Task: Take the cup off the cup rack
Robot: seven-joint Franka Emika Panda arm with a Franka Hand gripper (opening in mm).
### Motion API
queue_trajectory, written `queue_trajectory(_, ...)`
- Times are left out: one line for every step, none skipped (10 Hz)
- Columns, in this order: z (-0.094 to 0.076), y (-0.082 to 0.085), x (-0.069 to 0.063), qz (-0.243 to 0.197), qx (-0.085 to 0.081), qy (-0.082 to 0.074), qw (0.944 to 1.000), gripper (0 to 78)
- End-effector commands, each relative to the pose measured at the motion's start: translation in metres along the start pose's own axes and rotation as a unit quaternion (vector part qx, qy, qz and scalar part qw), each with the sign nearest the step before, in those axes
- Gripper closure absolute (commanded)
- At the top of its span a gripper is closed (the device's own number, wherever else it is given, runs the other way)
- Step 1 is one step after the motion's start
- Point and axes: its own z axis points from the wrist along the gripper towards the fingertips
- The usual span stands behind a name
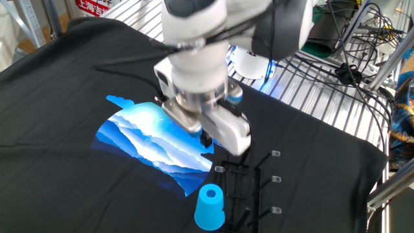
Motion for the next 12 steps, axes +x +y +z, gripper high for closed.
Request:
queue_trajectory(0.028,0.032,-0.016,0.019,0.013,-0.003,0.9997,77.6)
queue_trajectory(0.036,0.038,-0.018,0.024,0.012,-0.002,0.9996,77.6)
queue_trajectory(0.045,0.044,-0.018,0.029,0.013,-0.005,0.9995,77.6)
queue_trajectory(0.054,0.048,-0.019,0.031,0.016,-0.007,0.9994,77.6)
queue_trajectory(0.061,0.050,-0.019,0.034,0.014,-0.008,0.9993,77.6)
queue_trajectory(0.068,0.052,-0.020,0.037,0.014,-0.010,0.9992,77.6)
queue_trajectory(0.073,0.054,-0.020,0.041,0.013,-0.012,0.9990,77.6)
queue_trajectory(0.076,0.056,-0.020,0.040,0.013,-0.013,0.9990,77.6)
queue_trajectory(0.078,0.056,-0.022,0.039,0.014,-0.013,0.9991,77.6)
queue_trajectory(0.078,0.056,-0.023,0.038,0.014,-0.013,0.9991,77.6)
queue_trajectory(0.082,0.053,-0.027,0.031,0.007,-0.029,0.9991,77.6)
queue_trajectory(0.085,0.053,-0.028,0.034,0.004,-0.042,0.9986,77.6)
